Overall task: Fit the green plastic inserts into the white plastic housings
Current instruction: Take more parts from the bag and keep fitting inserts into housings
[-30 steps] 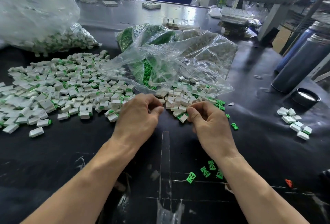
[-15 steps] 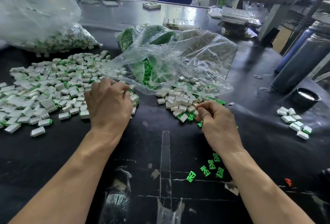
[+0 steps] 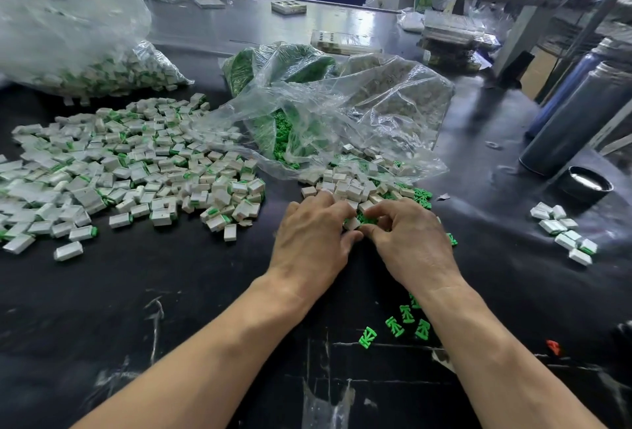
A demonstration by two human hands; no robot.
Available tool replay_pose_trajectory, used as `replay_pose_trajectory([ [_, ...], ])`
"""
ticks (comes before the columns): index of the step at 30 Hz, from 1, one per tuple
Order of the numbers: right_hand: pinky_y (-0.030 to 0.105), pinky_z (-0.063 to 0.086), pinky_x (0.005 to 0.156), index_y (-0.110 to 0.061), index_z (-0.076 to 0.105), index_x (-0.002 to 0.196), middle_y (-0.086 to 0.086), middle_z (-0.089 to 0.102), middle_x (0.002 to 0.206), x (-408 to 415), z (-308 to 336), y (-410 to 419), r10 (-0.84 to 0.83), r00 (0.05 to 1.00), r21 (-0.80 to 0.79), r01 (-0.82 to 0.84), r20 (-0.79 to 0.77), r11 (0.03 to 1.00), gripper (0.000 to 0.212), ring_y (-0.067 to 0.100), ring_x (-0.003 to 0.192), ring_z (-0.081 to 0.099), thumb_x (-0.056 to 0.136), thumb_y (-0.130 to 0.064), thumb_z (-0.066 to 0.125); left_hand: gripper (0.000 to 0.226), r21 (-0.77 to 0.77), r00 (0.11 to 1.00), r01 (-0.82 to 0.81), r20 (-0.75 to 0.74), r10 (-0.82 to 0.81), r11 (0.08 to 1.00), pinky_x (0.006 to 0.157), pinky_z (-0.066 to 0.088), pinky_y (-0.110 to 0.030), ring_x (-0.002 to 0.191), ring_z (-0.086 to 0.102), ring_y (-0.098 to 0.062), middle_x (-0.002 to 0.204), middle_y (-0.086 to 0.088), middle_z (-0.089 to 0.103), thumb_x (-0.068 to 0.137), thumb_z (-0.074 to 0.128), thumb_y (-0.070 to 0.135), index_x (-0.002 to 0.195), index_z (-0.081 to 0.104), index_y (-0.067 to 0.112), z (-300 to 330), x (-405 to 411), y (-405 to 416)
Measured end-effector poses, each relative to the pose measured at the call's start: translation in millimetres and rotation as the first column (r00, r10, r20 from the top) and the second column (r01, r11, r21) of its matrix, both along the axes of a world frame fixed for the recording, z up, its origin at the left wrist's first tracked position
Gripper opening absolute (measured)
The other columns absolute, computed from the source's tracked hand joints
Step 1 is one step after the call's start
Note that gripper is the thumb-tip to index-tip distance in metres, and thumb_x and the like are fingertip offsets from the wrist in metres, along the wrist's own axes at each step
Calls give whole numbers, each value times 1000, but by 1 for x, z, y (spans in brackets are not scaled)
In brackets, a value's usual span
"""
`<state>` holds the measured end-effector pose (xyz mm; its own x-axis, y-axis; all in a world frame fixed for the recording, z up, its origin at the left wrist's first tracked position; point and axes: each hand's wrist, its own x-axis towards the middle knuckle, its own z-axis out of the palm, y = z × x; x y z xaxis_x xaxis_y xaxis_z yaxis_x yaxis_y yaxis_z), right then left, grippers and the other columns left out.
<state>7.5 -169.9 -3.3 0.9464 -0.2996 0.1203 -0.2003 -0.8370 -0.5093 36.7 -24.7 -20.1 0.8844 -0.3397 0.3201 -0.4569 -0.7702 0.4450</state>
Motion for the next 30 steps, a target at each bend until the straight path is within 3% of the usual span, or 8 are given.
replay_pose_trajectory([
  [9, 34, 49, 88, -33, 78, 105, -6, 67, 106, 0, -3, 1, -10, 999, 6, 10, 51, 1000, 15, 19, 102, 63, 92, -39, 73, 14, -118, 999, 2, -39, -7, 993, 97, 42, -35, 99, 62, -15, 107, 10, 65, 94, 67, 29, 108, 67, 27, -1, 0, 4],
  [12, 34, 50, 87, -29, 80, 105, -5, 71, 105, -1, -4, 1, -13, 992, 14, 11, 126, 1000, 14, 20, 101, 64, 96, -35, 71, 12, -218, 998, -20, -55, 8, 976, 85, 46, -26, 85, 59, -7, 93, 13, 62, 92, 69, 24, 103, 67, 28, 2, 0, 6],
  [14, 32, 52, 87, -26, 80, 104, -5, 74, 102, -2, -4, 0, -24, 978, 85, 7, 206, 996, 13, 16, 96, 66, 96, -32, 71, 12, -288, 996, -32, -90, 6, 957, 75, 42, -12, 77, 54, 2, 88, 16, 58, 90, 72, 23, 99, 67, 29, 2, 1, 8],
  [17, 7, 45, 75, -27, 79, 98, -17, 73, 91, -4, -4, 2, -35, 958, 265, -43, 284, 963, 6, -1, 85, 65, 96, -28, 73, 13, -387, 988, -56, -156, -5, 921, 64, 38, -3, 74, 57, 7, 85, 16, 60, 89, 75, 23, 98, 70, 30, 1, 2, 9],
  [19, 3, 44, 69, -30, 77, 94, -20, 72, 83, -7, -4, 5, -20, 952, 371, -100, 306, 923, 6, -7, 83, 65, 95, -25, 75, 11, -434, 984, -61, -177, -19, 899, 63, 39, -5, 71, 59, 5, 84, 15, 64, 89, 77, 25, 97, 71, 30, 1, 3, 11],
  [22, 10, 50, 67, -31, 76, 90, -16, 75, 79, -9, -4, 10, 1, 944, 519, -182, 330, 835, 11, -1, 76, 69, 94, -20, 77, 12, -494, 982, -54, -182, -43, 868, 67, 47, -9, 73, 64, 3, 82, 15, 69, 88, 80, 27, 97, 72, 29, 1, 3, 13],
  [26, 14, 46, 52, -21, 77, 90, -10, 72, 68, -10, -2, 17, -3, 930, 647, -253, 367, 719, 9, 2, 56, 62, 94, -14, 75, 11, -602, 966, -64, -238, -102, 796, 76, 60, -35, 78, 72, -8, 83, 8, 75, 91, 78, 21, 98, 71, 25, 2, 2, 15],
  [30, 16, 46, 50, -21, 77, 90, -1, 75, 75, -11, 0, 18, -4, 922, 708, -296, 388, 641, 10, 5, 58, 63, 94, -11, 75, 12, -615, 964, -56, -239, -117, 787, 67, 55, -26, 70, 66, -3, 78, 11, 72, 90, 77, 19, 96, 70, 27, 5, 1, 17],
])
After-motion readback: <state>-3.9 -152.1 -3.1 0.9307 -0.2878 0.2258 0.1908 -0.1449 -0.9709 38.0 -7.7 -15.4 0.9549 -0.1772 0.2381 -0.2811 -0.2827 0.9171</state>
